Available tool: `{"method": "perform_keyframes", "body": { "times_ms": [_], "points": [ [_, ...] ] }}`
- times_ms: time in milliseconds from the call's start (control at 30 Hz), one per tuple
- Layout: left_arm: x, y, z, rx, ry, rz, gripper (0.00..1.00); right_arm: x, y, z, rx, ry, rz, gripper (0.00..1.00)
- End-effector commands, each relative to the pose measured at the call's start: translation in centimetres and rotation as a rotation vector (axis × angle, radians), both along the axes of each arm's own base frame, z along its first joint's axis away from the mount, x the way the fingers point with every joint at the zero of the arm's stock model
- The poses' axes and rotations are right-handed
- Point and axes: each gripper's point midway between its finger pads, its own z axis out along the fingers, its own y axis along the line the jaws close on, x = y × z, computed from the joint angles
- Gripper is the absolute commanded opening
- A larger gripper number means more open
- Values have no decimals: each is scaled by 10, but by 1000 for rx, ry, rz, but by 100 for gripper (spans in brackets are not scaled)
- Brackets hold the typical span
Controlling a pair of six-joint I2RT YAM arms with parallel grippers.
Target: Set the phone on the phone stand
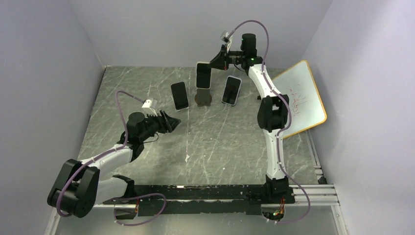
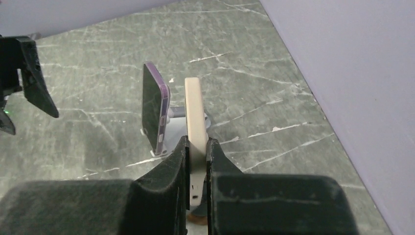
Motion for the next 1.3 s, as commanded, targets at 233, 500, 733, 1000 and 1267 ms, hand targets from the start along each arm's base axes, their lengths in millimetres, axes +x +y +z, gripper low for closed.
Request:
{"method": "perform_keyframes", "body": {
  "times_ms": [233, 500, 733, 1000, 1267],
  "points": [
    [7, -4, -4, -7, -8, -24, 62, -10, -12, -22, 11, 94, 58, 0],
    [7, -4, -10, -12, 8, -33, 61, -8, -8, -37, 6, 113, 56, 0],
    [7, -5, -11, -24, 9, -42, 61, -5, -7, -61, -14, 139, 41, 0],
    [8, -5, -11, -33, 10, -44, 61, 0, 0, -91, -57, 161, 16, 0],
    [9, -5, -13, -48, 17, -51, 61, 2, 0, -112, -94, 175, 0, 0]
  ]
}}
